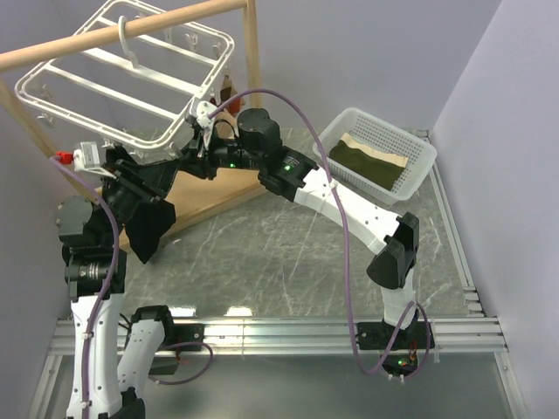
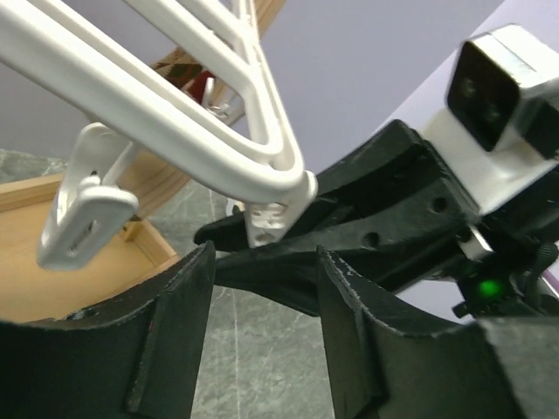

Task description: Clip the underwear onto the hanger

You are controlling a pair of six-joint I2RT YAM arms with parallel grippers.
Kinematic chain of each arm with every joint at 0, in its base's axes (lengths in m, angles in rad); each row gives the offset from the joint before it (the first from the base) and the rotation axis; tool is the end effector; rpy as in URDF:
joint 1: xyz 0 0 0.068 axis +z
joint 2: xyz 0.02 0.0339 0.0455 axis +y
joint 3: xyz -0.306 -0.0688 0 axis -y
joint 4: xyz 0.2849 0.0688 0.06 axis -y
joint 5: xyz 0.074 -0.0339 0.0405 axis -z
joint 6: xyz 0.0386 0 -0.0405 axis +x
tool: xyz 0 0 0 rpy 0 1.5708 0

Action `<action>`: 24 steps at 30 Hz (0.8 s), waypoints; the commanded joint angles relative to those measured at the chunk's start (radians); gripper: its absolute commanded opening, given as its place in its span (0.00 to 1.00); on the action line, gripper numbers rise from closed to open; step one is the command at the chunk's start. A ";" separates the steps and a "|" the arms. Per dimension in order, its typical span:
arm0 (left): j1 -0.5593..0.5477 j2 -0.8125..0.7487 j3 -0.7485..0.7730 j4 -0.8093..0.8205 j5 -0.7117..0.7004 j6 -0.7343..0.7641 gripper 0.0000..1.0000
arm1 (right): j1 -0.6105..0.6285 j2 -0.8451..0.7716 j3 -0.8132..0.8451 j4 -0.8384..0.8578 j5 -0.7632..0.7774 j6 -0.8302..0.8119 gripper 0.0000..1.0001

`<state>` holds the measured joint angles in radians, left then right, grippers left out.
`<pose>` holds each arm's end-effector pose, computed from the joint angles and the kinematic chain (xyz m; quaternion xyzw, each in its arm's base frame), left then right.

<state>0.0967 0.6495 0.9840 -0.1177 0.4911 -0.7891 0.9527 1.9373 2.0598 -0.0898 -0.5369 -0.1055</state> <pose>0.1324 -0.0054 0.4720 -0.0892 0.6302 -0.3998 0.6595 0.2807 0.4289 0.4970 -0.5030 0.4827 0.4529 0.5558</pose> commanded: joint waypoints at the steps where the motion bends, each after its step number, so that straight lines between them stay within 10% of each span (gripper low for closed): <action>1: -0.003 0.036 0.018 0.035 -0.003 0.021 0.59 | 0.000 -0.021 0.042 0.027 -0.032 0.001 0.00; 24: -0.057 0.153 0.051 0.225 -0.094 -0.065 0.52 | 0.003 -0.037 -0.040 0.088 -0.012 0.015 0.00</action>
<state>0.0544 0.8028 0.9955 0.0280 0.4400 -0.8589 0.9401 1.9373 1.9976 -0.0429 -0.5167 -0.0975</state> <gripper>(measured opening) 0.529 0.257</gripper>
